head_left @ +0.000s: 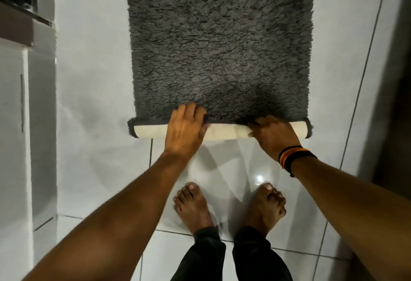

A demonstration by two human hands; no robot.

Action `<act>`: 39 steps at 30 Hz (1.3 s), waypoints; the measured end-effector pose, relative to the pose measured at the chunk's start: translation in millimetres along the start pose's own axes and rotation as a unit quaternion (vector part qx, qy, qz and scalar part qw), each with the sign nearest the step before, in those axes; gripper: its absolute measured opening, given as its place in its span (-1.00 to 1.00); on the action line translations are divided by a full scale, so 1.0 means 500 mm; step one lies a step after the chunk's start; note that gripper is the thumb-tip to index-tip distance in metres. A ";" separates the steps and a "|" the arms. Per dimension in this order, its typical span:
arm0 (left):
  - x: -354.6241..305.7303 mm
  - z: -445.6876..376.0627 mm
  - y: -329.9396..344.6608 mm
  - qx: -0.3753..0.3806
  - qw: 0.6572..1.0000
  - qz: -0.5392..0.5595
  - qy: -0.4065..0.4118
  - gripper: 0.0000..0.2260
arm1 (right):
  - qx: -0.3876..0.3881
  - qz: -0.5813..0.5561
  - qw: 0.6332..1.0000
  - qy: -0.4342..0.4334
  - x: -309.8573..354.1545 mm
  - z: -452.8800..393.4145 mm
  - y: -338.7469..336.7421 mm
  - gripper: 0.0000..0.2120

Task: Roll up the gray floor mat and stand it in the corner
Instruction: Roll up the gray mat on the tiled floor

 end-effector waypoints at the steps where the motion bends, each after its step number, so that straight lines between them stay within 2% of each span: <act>1: -0.009 0.017 0.000 -0.013 0.999 -0.025 0.016 -0.56 | 0.001 -0.013 1.000 0.012 -0.003 -0.005 -0.004 -0.72; 4: -0.007 0.047 0.040 0.047 0.997 -0.056 0.014 -0.36 | 0.018 -0.039 0.999 0.034 -0.006 -0.018 -0.011 -0.77; 8: 0.003 0.009 0.045 0.046 0.998 -0.021 -0.027 -0.60 | 0.050 -0.099 0.992 0.057 -0.025 -0.042 -0.013 -0.70; 10: 0.008 -0.023 0.028 0.057 0.997 0.011 -0.048 -0.67 | 0.025 -0.125 0.989 0.081 -0.032 -0.045 -0.020 -0.70; 12: 0.020 -0.056 0.011 0.090 0.994 0.039 -0.045 -0.68 | -0.037 -0.079 0.992 0.090 -0.023 -0.032 -0.026 -0.71; 14: 0.036 -0.091 -0.010 0.124 0.990 0.056 -0.047 -0.66 | -0.083 -0.041 0.990 0.106 0.002 -0.005 -0.037 -0.61; 15: 0.041 -0.107 -0.018 0.136 0.986 0.071 -0.060 -0.64 | -0.081 -0.042 0.990 0.111 0.019 0.011 -0.040 -0.53; 18: 0.032 -0.115 -0.046 0.137 0.984 0.069 -0.094 -0.63 | 0.022 -0.065 0.989 0.128 0.065 0.042 -0.029 -0.35; 20: 0.002 -0.092 -0.064 0.081 0.993 0.010 -0.083 -0.67 | 0.056 -0.073 0.984 0.150 0.062 0.030 -0.022 -0.31; 22: -0.029 -0.046 -0.075 0.019 0.999 0.008 -0.043 -0.53 | 0.078 -0.062 0.983 0.154 0.048 -0.001 -0.032 -0.28; 24: -0.058 -0.002 -0.063 0.030 0.998 0.047 0.023 -0.42 | 0.099 -0.060 0.981 0.155 0.031 -0.042 -0.056 -0.24; 25: -0.067 0.018 -0.054 0.053 0.996 0.063 0.031 -0.40 | 0.100 -0.071 0.980 0.156 0.023 -0.060 -0.066 -0.23; 29: -0.038 -0.040 -0.057 0.121 0.990 0.077 -0.019 -0.26 | 0.064 -0.104 0.979 0.165 -0.032 -0.140 -0.141 -0.25; 32: -0.030 -0.110 -0.085 0.149 0.988 0.030 -0.027 -0.23 | -0.029 -0.110 0.983 0.145 -0.058 -0.130 -0.172 -0.23; 33: -0.029 -0.142 -0.103 0.155 0.987 0.032 -0.039 -0.22 | -0.038 -0.099 0.986 0.128 -0.063 -0.120 -0.176 -0.22; 35: -0.027 -0.201 -0.134 0.174 0.982 0.043 -0.059 -0.22 | -0.002 -0.080 0.991 0.105 -0.063 -0.093 -0.165 -0.17; 39: -0.027 -0.260 -0.171 0.227 0.964 0.098 -0.101 -0.31 | 0.119 -0.087 0.981 0.128 -0.074 -0.075 -0.129 -0.09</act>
Point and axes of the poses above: each hand's wrist, its own z-axis away from the middle knuckle, its own y-axis out of the palm, x = y × z, the point moved 5 cm from there along -z, towards the middle knuckle, and after that the axes turned 8 degrees about z, right-handed, at the moved point
